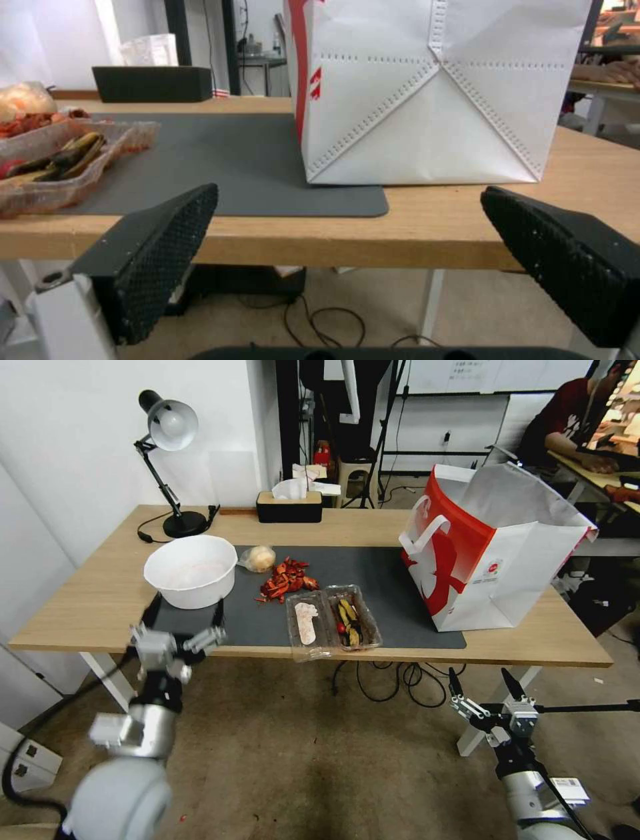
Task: Pick up the trash from the table and place it into the takeout bag.
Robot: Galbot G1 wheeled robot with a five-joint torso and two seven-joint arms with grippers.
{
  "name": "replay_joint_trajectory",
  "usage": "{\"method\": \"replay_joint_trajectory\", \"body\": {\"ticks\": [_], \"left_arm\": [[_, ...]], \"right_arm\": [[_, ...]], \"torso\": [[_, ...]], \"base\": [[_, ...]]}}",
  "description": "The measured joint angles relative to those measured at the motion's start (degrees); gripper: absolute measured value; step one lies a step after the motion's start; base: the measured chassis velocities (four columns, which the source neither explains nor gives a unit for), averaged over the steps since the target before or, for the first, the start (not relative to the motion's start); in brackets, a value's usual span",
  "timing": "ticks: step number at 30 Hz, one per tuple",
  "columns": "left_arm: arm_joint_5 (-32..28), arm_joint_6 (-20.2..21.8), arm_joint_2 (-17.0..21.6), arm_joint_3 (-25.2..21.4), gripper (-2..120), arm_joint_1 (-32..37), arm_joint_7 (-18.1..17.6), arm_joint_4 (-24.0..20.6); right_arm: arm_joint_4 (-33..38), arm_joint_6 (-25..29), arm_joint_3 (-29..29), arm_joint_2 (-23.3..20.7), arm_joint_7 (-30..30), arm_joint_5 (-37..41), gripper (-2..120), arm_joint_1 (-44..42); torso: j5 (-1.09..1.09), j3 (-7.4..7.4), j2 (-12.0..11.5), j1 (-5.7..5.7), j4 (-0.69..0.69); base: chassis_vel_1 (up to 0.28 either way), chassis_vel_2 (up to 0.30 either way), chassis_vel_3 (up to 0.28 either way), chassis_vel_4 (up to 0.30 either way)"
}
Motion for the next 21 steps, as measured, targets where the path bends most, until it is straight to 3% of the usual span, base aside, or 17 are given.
{"method": "replay_joint_trajectory", "body": {"ticks": [2,4,6,8,9,12,15,16,19,21], "left_arm": [[-4.90,2.33,4.14,1.30,100,-5.24,-1.55,0.67],[-5.84,2.72,4.96,1.64,100,-6.27,-1.84,0.93],[-10.57,4.86,8.76,4.04,100,-11.39,-3.41,2.32],[-11.17,5.28,9.28,4.50,100,-12.27,-3.80,2.60],[-14.10,6.98,11.91,7.07,100,-17.62,-5.06,4.78],[-16.47,8.46,14.13,9.46,100,-22.94,-5.39,7.04],[-22.26,10.56,17.75,15.56,100,-32.82,-5.61,10.82],[-22.26,10.56,17.75,15.56,100,-32.82,-5.61,10.82],[-27.14,12.03,20.14,23.23,100,-42.05,-5.34,14.15],[-27.98,12.37,20.42,25.41,100,-44.76,-5.20,15.14]], "right_arm": [[0.12,-0.16,0.15,0.07,0.03,-0.49,100,-0.06],[0.23,-0.23,0.17,0.08,0.03,-0.61,100,-0.07],[0.67,-0.57,-0.01,0.11,0.16,-1.37,100,-0.21],[0.73,-0.60,-0.13,0.11,0.21,-1.60,100,-0.25],[0.83,-0.71,-0.69,0.07,0.26,-2.61,100,-0.33],[0.89,-0.93,-1.05,0.23,0.34,-3.22,100,-0.30],[0.90,-1.31,-1.68,1.08,0.43,-4.22,100,-0.14],[0.90,-1.31,-1.68,1.08,0.43,-4.22,100,-0.14],[0.65,-1.45,-2.34,2.02,0.47,-5.21,100,0.05],[0.60,-1.52,-2.43,2.25,0.49,-5.42,100,0.12]], "torso": [[0.01,0.00,0.00,0.00,0.00],[0.01,0.00,0.00,0.00,0.00],[-0.01,0.00,0.00,0.00,0.02],[0.01,0.00,0.00,0.00,0.01],[0.00,0.00,0.00,0.00,0.00],[-0.01,0.01,0.00,0.00,0.01],[0.00,0.00,0.00,0.00,0.00],[0.00,0.00,0.00,0.00,0.00],[0.01,0.01,0.00,0.00,0.01],[0.00,0.01,0.00,-0.01,0.02]], "base": [[0.000,0.000,0.000,0.000],[0.000,0.000,0.000,0.000],[0.000,0.000,0.000,0.000],[0.000,0.000,0.000,0.000],[0.000,0.000,0.000,0.000],[0.000,0.000,0.000,0.000],[0.000,0.000,0.000,0.000],[0.000,0.000,0.000,0.000],[0.000,0.000,0.000,0.000],[0.000,0.000,0.000,0.000]]}}
